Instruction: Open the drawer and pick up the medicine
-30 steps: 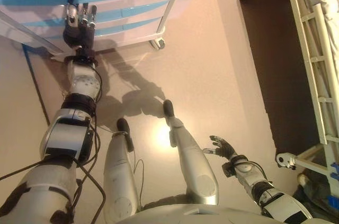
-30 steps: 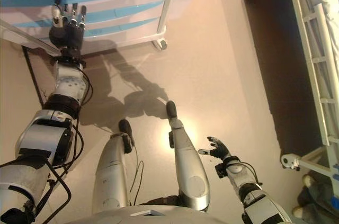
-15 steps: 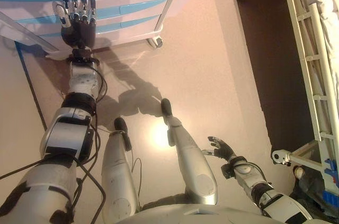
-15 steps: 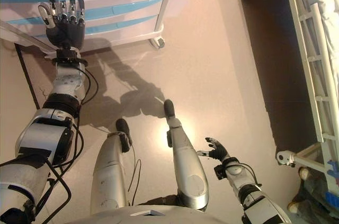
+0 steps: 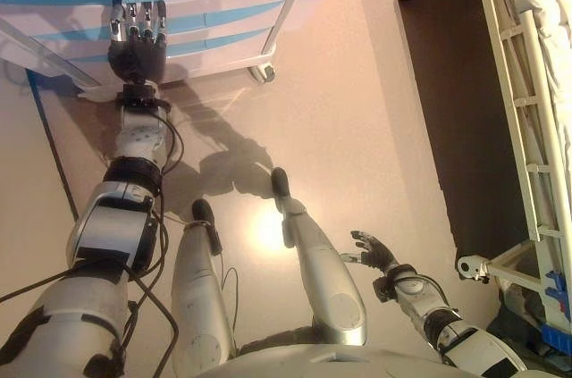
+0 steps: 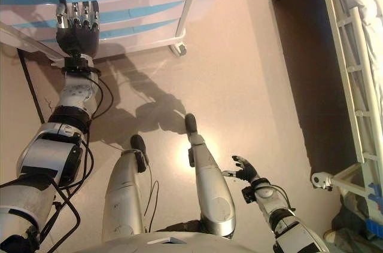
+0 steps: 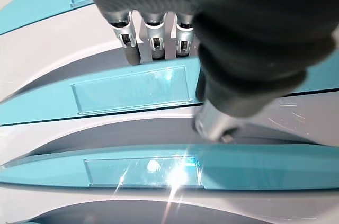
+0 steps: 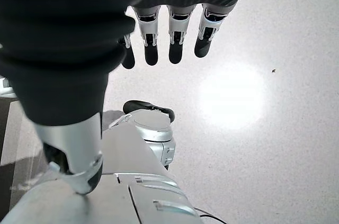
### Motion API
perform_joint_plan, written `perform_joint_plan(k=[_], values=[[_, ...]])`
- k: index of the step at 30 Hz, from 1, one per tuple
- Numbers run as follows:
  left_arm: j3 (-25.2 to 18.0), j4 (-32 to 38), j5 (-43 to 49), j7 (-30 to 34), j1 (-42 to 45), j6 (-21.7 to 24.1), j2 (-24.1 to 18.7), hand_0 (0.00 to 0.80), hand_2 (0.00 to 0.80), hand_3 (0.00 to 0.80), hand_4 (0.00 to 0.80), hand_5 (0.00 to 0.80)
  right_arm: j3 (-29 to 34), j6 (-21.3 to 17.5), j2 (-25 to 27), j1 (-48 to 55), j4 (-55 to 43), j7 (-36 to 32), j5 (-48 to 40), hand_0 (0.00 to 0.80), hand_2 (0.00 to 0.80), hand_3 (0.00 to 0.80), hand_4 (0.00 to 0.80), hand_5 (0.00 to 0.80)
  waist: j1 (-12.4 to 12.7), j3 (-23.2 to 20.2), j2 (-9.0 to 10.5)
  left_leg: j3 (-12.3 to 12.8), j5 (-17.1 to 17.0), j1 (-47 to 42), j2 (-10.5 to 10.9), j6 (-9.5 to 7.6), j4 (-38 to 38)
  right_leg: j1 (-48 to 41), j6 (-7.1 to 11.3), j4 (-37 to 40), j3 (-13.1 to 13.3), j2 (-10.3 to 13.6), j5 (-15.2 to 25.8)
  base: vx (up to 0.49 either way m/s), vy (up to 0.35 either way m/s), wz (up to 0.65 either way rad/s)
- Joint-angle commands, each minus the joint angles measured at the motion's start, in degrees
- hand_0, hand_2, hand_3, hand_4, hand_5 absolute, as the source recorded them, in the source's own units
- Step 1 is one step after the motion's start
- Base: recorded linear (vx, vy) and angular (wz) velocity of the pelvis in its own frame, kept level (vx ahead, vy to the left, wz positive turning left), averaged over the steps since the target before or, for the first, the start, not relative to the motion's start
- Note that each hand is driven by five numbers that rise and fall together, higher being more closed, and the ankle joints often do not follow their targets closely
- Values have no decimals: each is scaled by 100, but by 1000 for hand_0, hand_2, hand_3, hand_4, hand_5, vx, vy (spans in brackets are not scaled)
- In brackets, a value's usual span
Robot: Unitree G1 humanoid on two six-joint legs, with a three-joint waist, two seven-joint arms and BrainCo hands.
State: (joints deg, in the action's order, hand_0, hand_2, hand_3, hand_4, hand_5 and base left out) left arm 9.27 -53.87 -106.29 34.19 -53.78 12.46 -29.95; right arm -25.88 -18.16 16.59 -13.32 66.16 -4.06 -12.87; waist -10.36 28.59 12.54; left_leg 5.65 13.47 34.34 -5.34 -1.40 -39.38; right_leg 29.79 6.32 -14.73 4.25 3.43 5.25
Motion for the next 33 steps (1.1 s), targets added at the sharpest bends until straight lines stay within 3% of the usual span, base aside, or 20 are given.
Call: perform_joint_plan(k=[1,8,9,12,16,22,25,28,31,33], values=[[164,1407,-40,2175,-1447,-82,-467,800,800,800,800,800,-315,66,87,349,-268,-26,-53,0,0,0,0,0,173,-219,32,408,275,-598,371,-242,860,-416,-349,242,-56,-321,-151,-19,-31,4],[266,1760,-270,2747,-1087,-581,-156,800,800,800,800,800,-434,182,136,185,-361,65,123,0,0,0,0,0,279,-175,-11,285,42,-661,447,-186,1162,-475,-459,84,-62,-420,-344,-68,-12,4],[297,1915,-94,2755,-913,-522,-24,800,800,800,800,800,-432,208,155,152,-385,81,163,0,0,0,0,0,294,-134,6,304,-166,-629,477,-183,1226,-438,-504,42,-69,-414,-269,-151,-29,9],[308,2279,184,2790,-468,-427,255,800,800,800,800,800,-427,327,193,117,-490,182,246,0,0,0,0,0,388,-124,-71,216,-261,-689,532,-162,1369,-473,-553,-48,-127,-416,-364,-98,4,25],[170,2608,217,3120,543,-706,715,800,800,800,800,800,-346,500,271,-4,-594,424,563,0,0,0,0,0,611,-39,-320,-9,-384,-755,600,-60,1390,-516,-687,-514,-388,-371,-710,-75,76,22],[179,2940,1074,3594,2339,-1092,1188,800,800,800,800,800,-74,741,427,-67,-755,430,1015,0,0,0,0,0,998,16,-654,-324,-576,-1058,659,67,1571,-797,-768,-710,-743,-226,-968,-37,10,37],[78,2648,1411,3933,3405,-1477,1218,800,800,800,800,800,41,929,566,-170,-862,308,1240,0,0,0,0,0,1264,2,-844,-480,-830,-1322,649,164,1971,-1070,-770,-570,-973,-157,-1022,-17,-24,32],[-110,2056,2061,3670,4129,-1840,1206,800,800,800,800,800,208,1075,728,-296,-908,226,1304,0,0,0,0,0,1463,-16,-1042,-610,-1055,-1531,627,249,2329,-1292,-775,-439,-1214,-87,-1062,-36,-64,31],[-453,968,3207,2979,4977,-2233,1271,800,800,800,800,800,476,1143,824,-291,-854,161,1367,0,0,0,0,0,1662,-131,-1273,-773,-1285,-1826,608,320,2779,-1654,-734,-196,-1495,-9,-1091,8,-90,52],[-744,323,3733,2098,5421,-2354,1269,800,800,800,800,800,659,1040,817,-190,-758,103,1488,0,0,0,0,0,1756,-286,-1346,-831,-1431,-1984,599,374,3056,-1863,-691,22,-1640,19,-1072,51,-79,40]])
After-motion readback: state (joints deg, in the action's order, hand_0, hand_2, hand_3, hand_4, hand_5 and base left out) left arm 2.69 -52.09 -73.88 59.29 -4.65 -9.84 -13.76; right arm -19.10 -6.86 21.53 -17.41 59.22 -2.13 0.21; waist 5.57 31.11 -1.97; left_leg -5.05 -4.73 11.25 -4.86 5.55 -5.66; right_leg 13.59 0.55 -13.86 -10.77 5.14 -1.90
